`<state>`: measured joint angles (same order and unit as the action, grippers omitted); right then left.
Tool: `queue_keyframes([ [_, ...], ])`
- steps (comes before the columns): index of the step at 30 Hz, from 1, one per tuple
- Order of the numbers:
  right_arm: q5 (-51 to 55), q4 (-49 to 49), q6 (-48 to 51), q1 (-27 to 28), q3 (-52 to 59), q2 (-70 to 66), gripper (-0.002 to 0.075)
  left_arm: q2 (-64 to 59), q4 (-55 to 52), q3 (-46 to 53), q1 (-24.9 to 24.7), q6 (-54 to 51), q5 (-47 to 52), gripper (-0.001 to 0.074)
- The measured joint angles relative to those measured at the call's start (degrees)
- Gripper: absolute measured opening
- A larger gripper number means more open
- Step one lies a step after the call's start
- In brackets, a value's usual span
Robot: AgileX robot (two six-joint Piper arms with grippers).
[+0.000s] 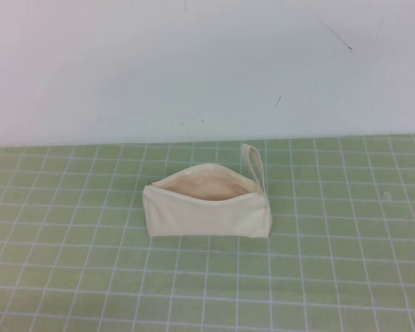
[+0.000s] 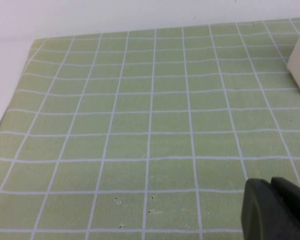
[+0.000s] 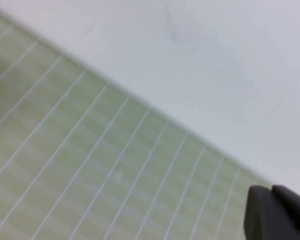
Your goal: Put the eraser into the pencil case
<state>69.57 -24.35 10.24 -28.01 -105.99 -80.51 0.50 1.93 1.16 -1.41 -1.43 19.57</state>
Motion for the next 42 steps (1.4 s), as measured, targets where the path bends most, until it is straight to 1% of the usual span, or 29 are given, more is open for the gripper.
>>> queue_keyframes([
  [3, -2.51, 2.44, -1.06, 0.00, 11.45, 8.60, 0.0005, 0.00, 0.00, 0.00, 0.00, 0.00, 0.00, -0.0001],
  [9, -14.55, 4.35, -6.03, 0.00, 33.32, 22.91, 0.0003, 0.00, 0.00, 0.00, 0.00, 0.00, 0.00, -0.0001],
  [14, -20.67, 4.35, -10.24, 0.00, 46.56, 30.20, 0.0003, 0.00, 0.00, 0.00, 0.00, 0.00, 0.00, -0.0001],
  [24, -21.88, 4.79, -11.50, 0.00, 61.63, 31.08, 0.0002, 0.00, 0.00, 0.00, 0.00, 0.00, 0.00, -0.0001],
  [30, -22.15, 4.83, -10.24, 0.00, 65.31, 29.65, 0.0002, 0.00, 0.00, 0.00, 0.00, 0.00, 0.00, -0.0001],
  [32, -24.83, 4.83, -10.24, 0.29, 67.00, 31.43, 0.0002, 0.00, 0.00, 0.00, 0.04, 0.00, 0.00, -0.0001],
  [35, -35.05, 4.93, -11.54, 2.90, 72.14, 38.00, 0.0002, 0.00, 0.00, 0.00, 0.04, 0.00, 0.00, -0.0001],
  [39, -53.43, 4.93, -12.72, 10.71, 82.34, 48.60, 0.0001, 0.00, 0.00, 0.00, 0.13, 0.00, 0.00, -0.0001],
  [42, -62.69, 4.93, -12.96, 16.61, 90.21, 56.70, 0.0001, 0.00, 0.00, 0.00, 0.13, 0.00, 0.00, -0.0001],
])
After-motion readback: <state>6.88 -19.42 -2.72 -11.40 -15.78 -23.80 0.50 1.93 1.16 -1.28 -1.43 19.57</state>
